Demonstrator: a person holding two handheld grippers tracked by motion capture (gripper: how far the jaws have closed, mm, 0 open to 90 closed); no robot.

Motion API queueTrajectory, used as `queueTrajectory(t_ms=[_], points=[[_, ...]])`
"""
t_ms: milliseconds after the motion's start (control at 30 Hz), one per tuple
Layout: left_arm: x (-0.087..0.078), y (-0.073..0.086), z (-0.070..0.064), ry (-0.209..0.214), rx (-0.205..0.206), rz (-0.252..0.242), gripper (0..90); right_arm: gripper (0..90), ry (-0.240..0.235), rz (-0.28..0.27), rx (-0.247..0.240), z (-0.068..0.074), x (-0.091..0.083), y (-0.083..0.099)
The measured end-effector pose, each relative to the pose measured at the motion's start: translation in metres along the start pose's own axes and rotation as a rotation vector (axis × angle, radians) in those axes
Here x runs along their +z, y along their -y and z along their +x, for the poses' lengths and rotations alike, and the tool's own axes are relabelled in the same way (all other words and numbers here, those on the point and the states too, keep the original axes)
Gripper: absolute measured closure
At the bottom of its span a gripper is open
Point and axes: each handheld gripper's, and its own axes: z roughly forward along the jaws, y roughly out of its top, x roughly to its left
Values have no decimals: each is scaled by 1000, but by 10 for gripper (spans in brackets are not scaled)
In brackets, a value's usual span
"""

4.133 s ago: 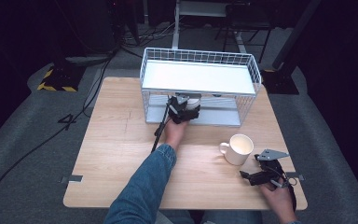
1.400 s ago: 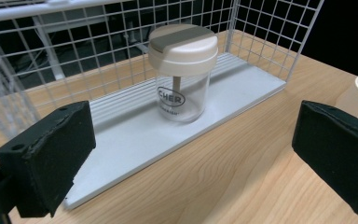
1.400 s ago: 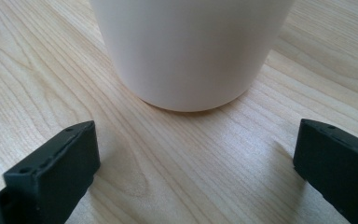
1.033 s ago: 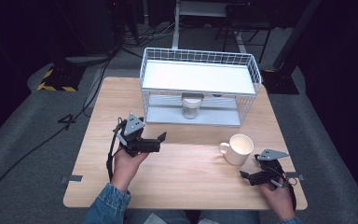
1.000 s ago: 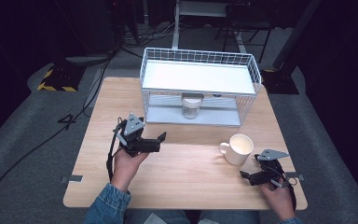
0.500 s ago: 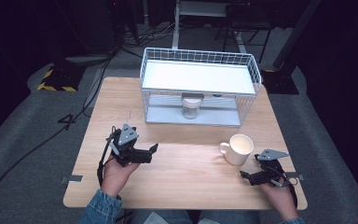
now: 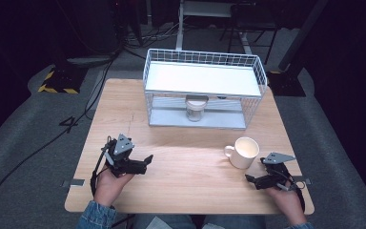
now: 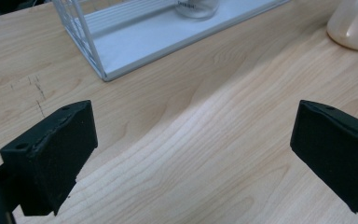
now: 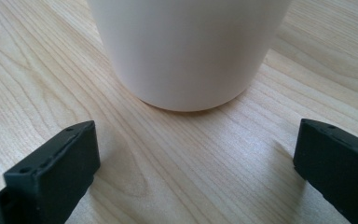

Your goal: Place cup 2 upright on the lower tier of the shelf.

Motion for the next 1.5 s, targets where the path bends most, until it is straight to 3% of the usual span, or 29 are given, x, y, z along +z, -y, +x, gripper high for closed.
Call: queueTrajectory(t_ms=[233, 600, 800, 1067, 1133, 1333, 1400, 1500], points=[[4, 12, 3, 1, 1, 54, 10, 8, 10, -2, 18, 1, -2, 2], [18, 36, 9, -18, 6, 184, 9, 20, 5, 15, 23, -1, -4, 0], [24, 46, 13, -31, -14, 232, 10, 20, 3, 5, 24, -2, -6, -1], [31, 54, 16, -44, -9, 283, 10, 20, -11, -7, 13, 1, -10, -5], [32, 54, 17, -48, -2, 285, 10, 19, -11, -12, 12, 1, -12, -7], [34, 57, 20, -19, -50, 280, 0, 7, -4, -34, 16, 2, -17, -10], [34, 58, 21, -17, -48, 277, 0, 6, -11, -42, 19, 2, -18, -11], [34, 62, 22, -16, -43, 243, 0, 5, -11, -54, 20, 3, -19, -13]])
